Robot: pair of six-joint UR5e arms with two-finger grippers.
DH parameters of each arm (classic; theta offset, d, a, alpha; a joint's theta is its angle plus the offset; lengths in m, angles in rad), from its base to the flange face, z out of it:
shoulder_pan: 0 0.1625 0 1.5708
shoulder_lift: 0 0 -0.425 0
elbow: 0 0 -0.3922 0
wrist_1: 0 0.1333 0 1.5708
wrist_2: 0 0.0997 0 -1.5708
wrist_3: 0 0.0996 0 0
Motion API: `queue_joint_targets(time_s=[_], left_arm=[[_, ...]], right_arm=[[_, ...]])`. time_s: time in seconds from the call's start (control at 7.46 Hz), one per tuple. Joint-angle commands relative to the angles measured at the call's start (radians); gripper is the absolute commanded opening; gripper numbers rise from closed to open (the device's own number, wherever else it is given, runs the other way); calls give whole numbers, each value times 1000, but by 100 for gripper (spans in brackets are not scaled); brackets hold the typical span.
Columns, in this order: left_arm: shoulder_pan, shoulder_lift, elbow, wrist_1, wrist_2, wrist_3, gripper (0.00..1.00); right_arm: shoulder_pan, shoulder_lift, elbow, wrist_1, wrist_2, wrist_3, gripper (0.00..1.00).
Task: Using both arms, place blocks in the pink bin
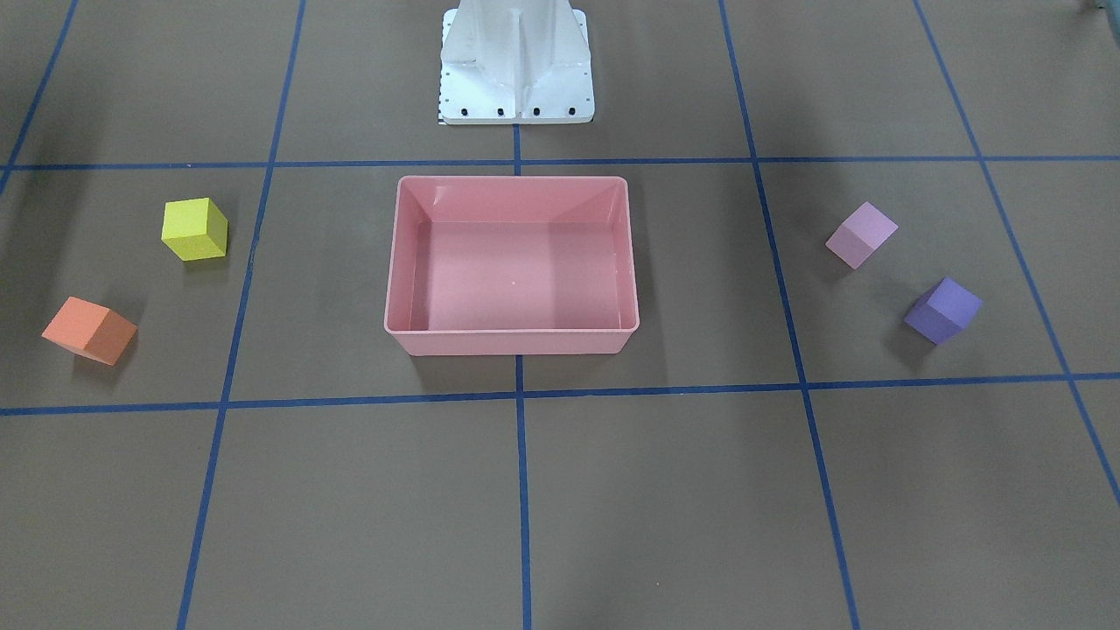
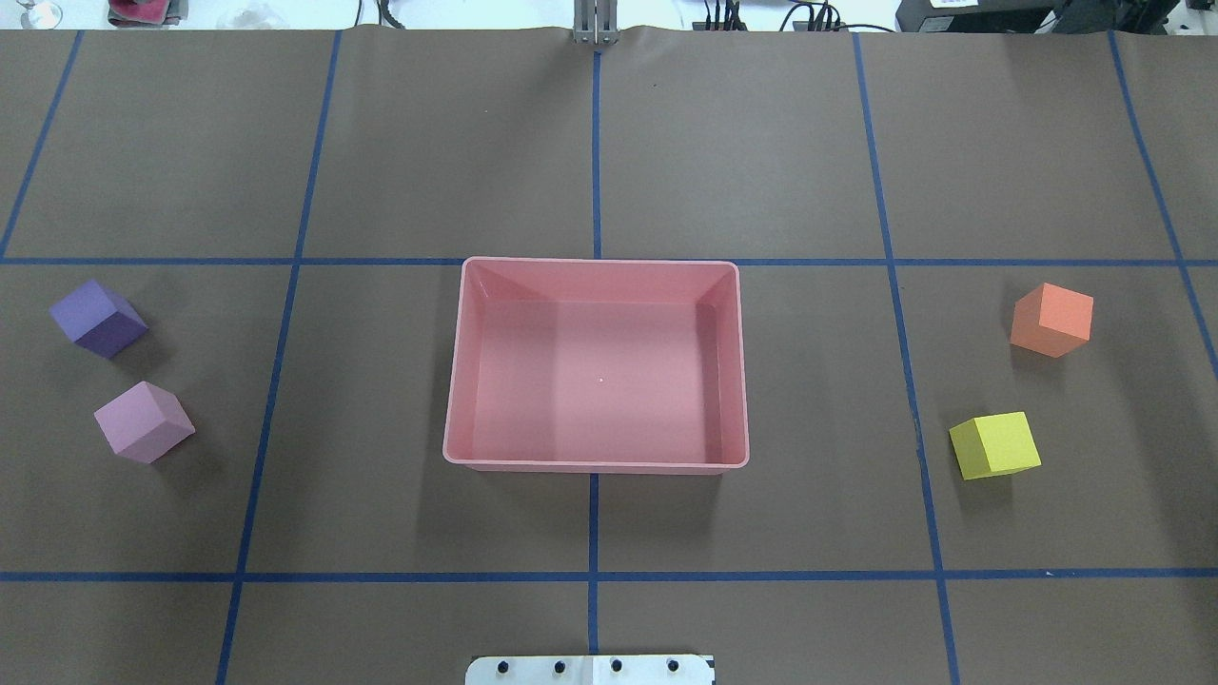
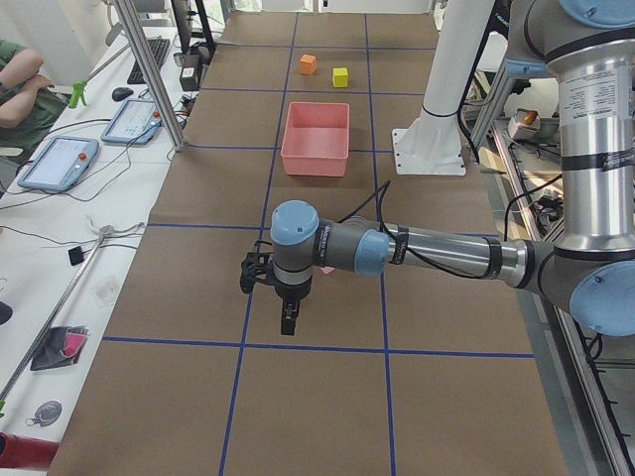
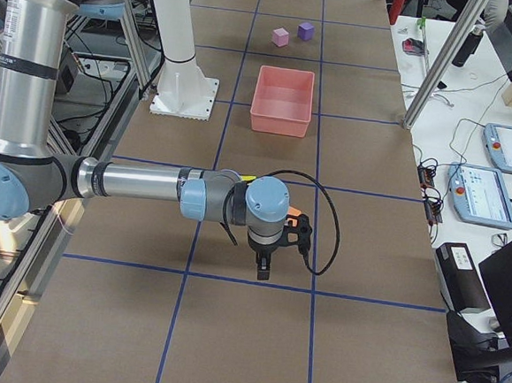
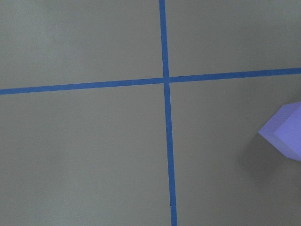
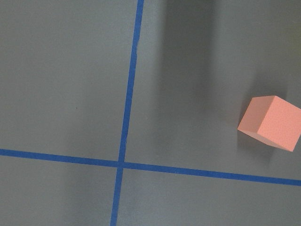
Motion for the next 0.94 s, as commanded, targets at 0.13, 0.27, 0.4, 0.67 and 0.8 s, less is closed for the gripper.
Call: queue_joint_targets(time_s=[0.13, 0.27, 0.4, 0.67, 0.8], left_arm=[[-1, 0, 2, -1, 0, -6, 100], [-1, -4, 1, -1, 0, -6, 100], [-1, -11, -5, -15, 0, -6, 100], [56, -24, -22, -70, -18, -9, 100], [80, -37, -22, -82, -72, -11, 100]], right_arm=[[-1, 3, 5, 2, 1, 2, 100], [1, 3, 9, 2, 1, 2, 100], [1, 3, 11, 2, -1, 2, 100], [2, 16, 18, 3, -7, -1, 100], [2, 20, 35, 2, -12, 0, 100]])
